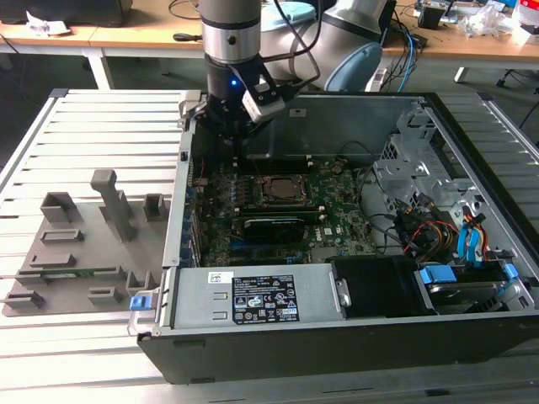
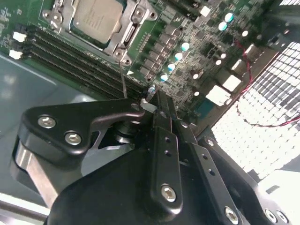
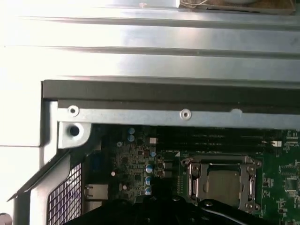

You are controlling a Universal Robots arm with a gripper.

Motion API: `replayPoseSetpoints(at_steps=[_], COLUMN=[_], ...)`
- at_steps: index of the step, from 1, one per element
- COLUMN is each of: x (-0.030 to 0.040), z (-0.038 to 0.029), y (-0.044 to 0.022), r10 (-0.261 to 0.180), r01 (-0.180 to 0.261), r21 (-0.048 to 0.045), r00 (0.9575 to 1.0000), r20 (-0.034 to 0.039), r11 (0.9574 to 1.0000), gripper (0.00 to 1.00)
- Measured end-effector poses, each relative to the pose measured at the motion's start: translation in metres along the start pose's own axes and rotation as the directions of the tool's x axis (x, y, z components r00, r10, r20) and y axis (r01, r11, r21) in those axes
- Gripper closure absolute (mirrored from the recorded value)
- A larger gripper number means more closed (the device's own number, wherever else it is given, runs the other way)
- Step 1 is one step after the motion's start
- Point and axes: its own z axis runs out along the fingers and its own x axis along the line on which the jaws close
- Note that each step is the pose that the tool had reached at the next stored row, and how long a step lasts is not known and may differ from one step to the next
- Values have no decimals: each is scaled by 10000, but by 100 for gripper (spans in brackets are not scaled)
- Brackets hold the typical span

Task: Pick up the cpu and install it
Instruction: 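Install the first cpu locking lever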

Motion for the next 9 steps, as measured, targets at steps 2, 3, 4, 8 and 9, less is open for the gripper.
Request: replayPoseSetpoints(at_steps=[2, 3, 4, 8, 9], x=[-18, -31, -71, -249, -295], z=[11, 13, 14, 26, 27], y=[29, 37, 43, 50, 50], r10=[1, 0, -1, -2, -1], r01=[-1, 0, 1, 2, 1], r21=[-1, -2, -2, 1, 2], r00=[10000, 10000, 10000, 10000, 10000], r20=[-5, -7, -10, -34, -37], r11=[10000, 10000, 10000, 10000, 10000], gripper=[89, 89, 89, 89, 89])
